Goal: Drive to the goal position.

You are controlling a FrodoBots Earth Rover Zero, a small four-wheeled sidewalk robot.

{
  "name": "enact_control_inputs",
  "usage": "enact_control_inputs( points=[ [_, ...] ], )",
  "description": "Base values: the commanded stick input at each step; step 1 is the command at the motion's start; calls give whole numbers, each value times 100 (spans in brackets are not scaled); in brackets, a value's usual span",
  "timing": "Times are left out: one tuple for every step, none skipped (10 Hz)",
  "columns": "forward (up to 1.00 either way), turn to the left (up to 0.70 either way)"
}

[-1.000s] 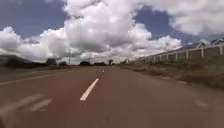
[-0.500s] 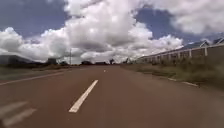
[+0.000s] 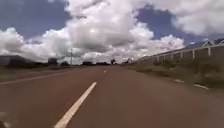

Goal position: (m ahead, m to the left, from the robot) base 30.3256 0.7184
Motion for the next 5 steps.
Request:
enact_control_inputs(
  points=[
    [100,0],
    [100,0],
    [100,0],
    [100,0],
    [100,0]
  ],
)
